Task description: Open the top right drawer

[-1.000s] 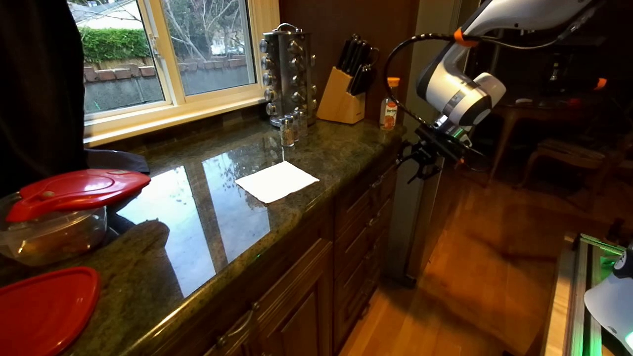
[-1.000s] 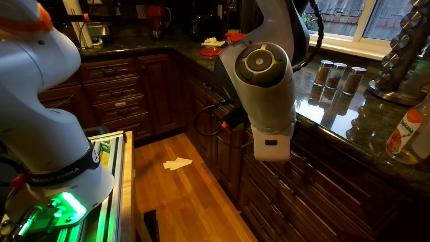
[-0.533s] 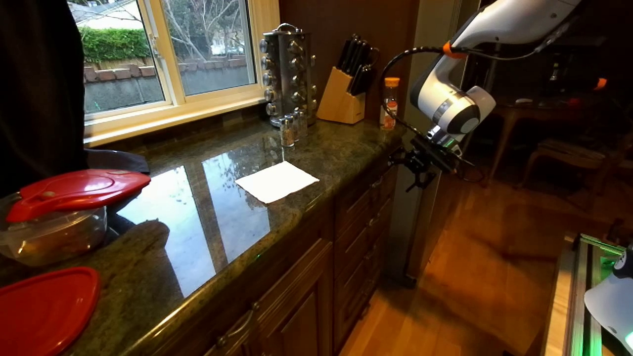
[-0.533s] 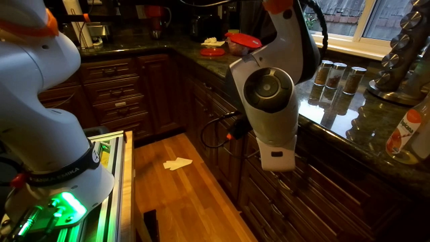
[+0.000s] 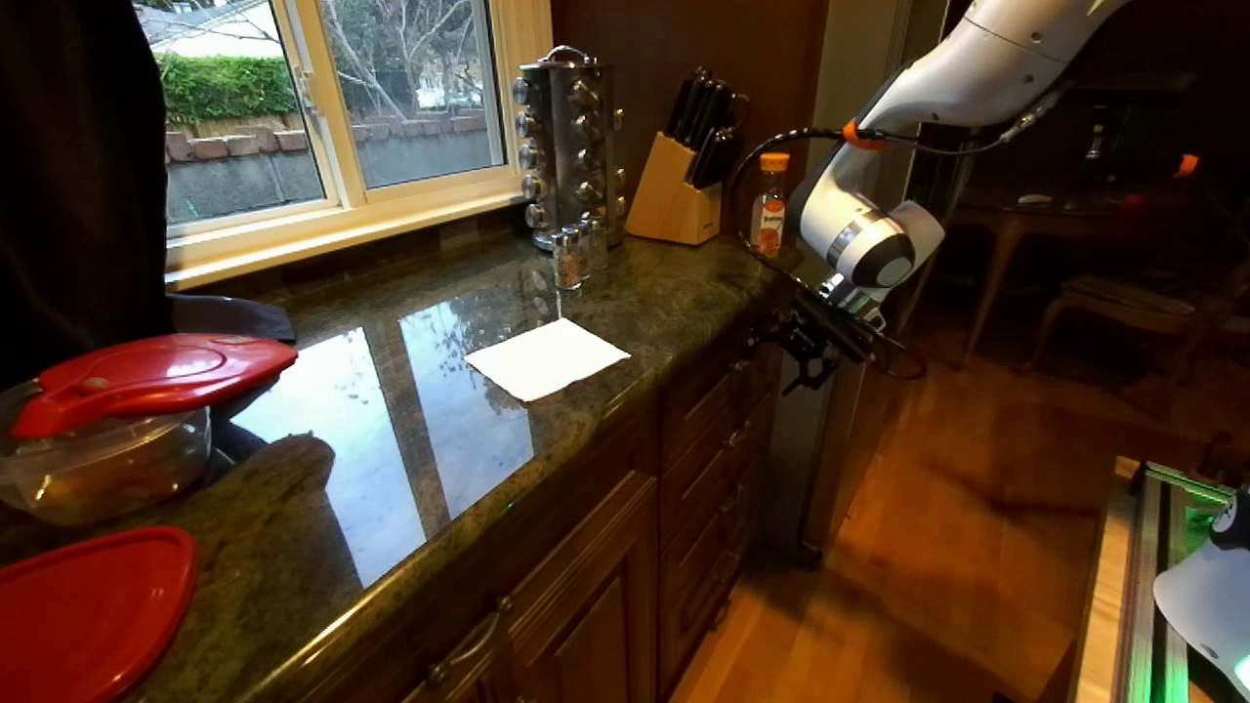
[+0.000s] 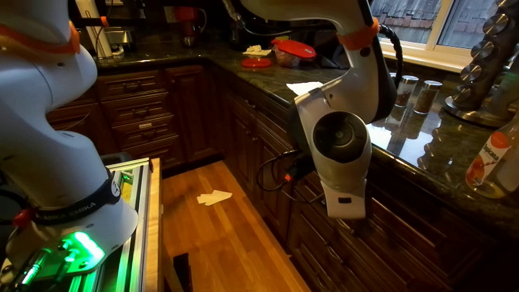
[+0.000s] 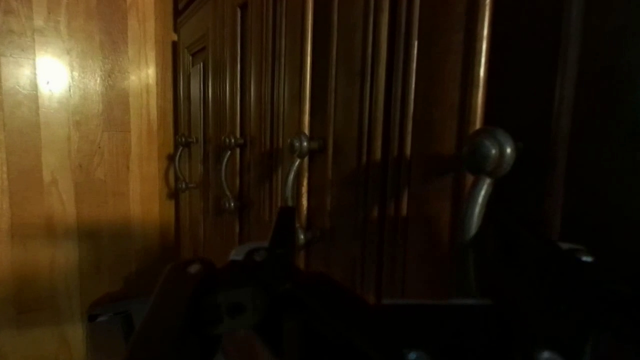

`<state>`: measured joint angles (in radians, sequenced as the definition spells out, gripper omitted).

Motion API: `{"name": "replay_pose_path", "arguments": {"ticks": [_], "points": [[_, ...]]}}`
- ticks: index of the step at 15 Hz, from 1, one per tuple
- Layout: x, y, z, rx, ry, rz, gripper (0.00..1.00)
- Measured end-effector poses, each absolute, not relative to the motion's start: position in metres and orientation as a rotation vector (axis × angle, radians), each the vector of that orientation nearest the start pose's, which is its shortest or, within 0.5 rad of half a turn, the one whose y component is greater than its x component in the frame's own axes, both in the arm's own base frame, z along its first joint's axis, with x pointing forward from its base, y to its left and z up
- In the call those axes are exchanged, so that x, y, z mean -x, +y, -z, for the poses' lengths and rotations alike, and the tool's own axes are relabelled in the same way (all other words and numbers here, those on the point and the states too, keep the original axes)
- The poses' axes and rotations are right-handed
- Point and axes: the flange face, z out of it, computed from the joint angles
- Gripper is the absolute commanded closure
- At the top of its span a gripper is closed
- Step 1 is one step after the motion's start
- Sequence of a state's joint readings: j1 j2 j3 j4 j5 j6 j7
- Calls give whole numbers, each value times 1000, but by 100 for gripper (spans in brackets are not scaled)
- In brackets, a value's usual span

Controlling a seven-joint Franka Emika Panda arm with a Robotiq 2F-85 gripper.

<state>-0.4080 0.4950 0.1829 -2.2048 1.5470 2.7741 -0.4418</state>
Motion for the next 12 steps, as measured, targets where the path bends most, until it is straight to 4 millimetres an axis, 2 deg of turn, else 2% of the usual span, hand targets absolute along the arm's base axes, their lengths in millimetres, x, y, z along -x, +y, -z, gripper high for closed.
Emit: {"name": "replay_pose_path", "arguments": {"ticks": [2,6,12], "points": [[-505,-153,-137,2029,1519,282,0],[-506,-154,-123,2039,1542,274,0],[-506,-147,-128,2053,1607,287,0]]}}
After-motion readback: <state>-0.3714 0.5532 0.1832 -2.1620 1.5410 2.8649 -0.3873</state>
